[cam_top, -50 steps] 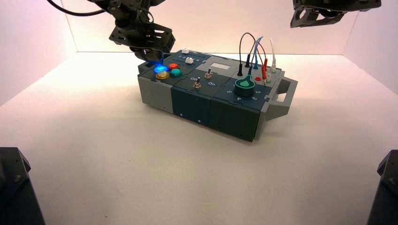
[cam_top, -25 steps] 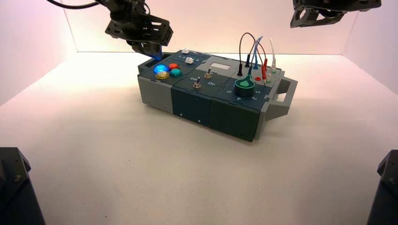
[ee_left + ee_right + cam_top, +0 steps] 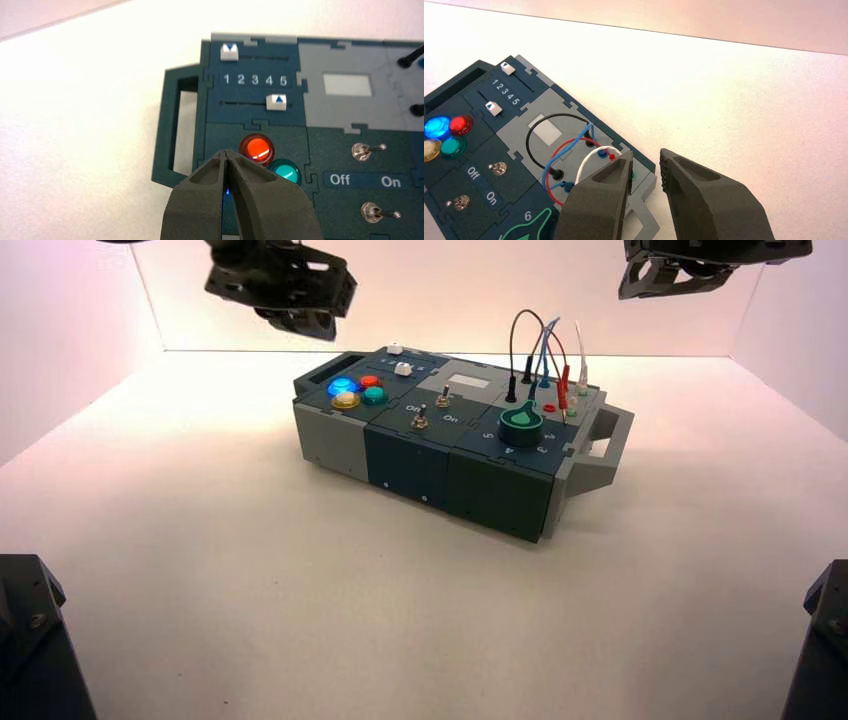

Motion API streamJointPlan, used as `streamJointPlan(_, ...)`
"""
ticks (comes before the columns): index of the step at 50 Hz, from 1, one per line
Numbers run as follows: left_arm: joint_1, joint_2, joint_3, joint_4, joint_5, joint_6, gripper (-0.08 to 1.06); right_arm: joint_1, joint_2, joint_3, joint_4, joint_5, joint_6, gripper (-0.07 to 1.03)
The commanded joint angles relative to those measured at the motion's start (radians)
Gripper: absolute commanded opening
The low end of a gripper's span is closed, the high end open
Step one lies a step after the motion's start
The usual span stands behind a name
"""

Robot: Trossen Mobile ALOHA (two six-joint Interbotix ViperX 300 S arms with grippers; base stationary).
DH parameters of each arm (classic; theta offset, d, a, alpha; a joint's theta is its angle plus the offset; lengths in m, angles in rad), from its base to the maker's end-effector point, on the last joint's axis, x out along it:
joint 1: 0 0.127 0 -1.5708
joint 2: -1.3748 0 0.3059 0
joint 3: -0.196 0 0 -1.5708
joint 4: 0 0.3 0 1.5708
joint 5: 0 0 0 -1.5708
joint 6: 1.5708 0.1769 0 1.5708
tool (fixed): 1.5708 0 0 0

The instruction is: Push the blue button with the left gripper.

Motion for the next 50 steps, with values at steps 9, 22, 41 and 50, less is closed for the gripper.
streamJointPlan(9, 0.015, -0.104, 0.049, 0.0, -0.087, -0.002, -0.03, 0.003, -0.015, -0.011, 0.0, -0.005, 0.002, 0.31)
streamJointPlan(22, 0.021, -0.106, 0.058, 0.0, -0.097, 0.0, -0.03, 0.002, -0.015, -0.009, 0.002, -0.011, 0.002, 0.31)
streamJointPlan(41, 0.031, -0.115, 0.069, 0.0, -0.118, 0.002, -0.03, 0.003, -0.011, -0.002, 0.0, -0.034, 0.002, 0.31)
streamJointPlan(50, 0.029, -0.127, 0.071, 0.0, -0.118, 0.0, -0.03, 0.003, -0.014, 0.0, 0.0, -0.034, 0.0, 0.31)
